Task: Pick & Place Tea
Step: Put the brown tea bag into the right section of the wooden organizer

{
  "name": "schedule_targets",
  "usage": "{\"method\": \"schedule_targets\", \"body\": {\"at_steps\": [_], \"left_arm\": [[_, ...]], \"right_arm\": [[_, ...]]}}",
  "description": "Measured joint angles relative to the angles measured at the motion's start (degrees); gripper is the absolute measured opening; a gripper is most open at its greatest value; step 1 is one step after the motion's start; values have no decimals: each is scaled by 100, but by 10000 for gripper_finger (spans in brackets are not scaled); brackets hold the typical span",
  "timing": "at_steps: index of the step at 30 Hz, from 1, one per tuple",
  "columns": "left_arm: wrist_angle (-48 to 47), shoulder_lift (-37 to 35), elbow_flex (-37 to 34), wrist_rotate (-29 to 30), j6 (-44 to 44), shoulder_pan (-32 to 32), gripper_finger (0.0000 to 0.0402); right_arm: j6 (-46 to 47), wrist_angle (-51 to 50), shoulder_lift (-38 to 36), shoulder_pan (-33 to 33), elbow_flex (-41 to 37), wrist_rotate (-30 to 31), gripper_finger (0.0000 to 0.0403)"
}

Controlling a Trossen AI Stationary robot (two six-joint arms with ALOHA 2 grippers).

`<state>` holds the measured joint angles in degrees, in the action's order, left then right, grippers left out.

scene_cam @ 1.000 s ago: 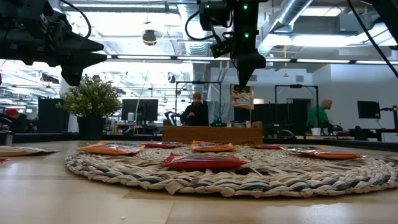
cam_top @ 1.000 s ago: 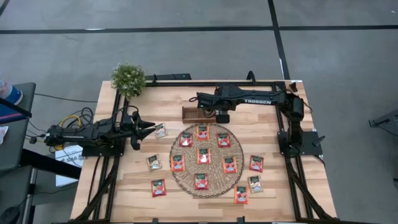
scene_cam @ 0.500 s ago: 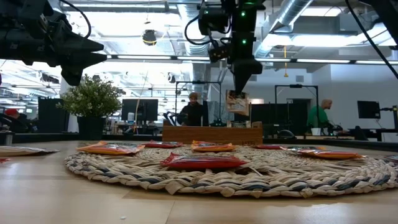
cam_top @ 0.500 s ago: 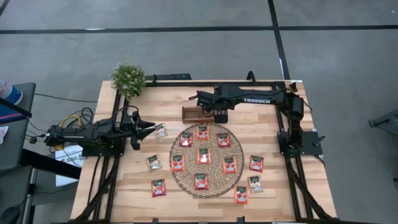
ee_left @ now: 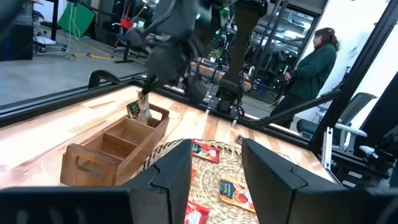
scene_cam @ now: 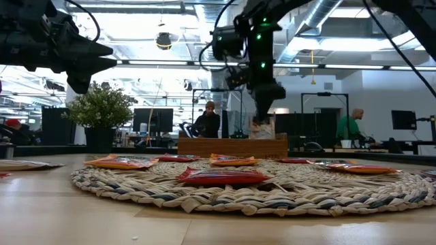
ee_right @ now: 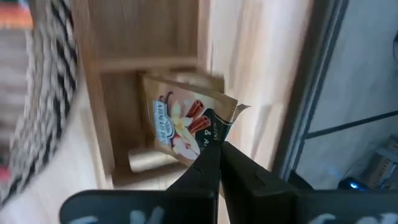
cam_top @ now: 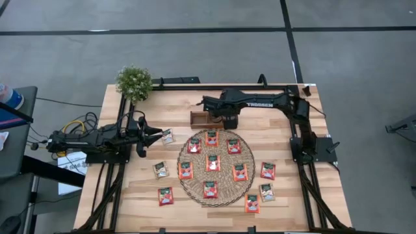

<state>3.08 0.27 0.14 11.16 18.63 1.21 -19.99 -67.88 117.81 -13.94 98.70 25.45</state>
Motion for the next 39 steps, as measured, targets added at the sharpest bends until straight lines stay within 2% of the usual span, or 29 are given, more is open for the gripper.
{"method": "schedule_targets", "body": {"at_steps": [4, 10, 39], "left_arm": [[-3, 0, 0, -24, -2, -1, 133], [-6, 0, 0, -22, -2, -1, 133], [-1, 0, 0, -17, 0, -2, 133]], "right_arm": [[3, -49, 172, -6, -7, 1, 0], [48, 193, 157, 2, -6, 8, 0], [199, 53, 154, -83, -4, -7, 0]]}}
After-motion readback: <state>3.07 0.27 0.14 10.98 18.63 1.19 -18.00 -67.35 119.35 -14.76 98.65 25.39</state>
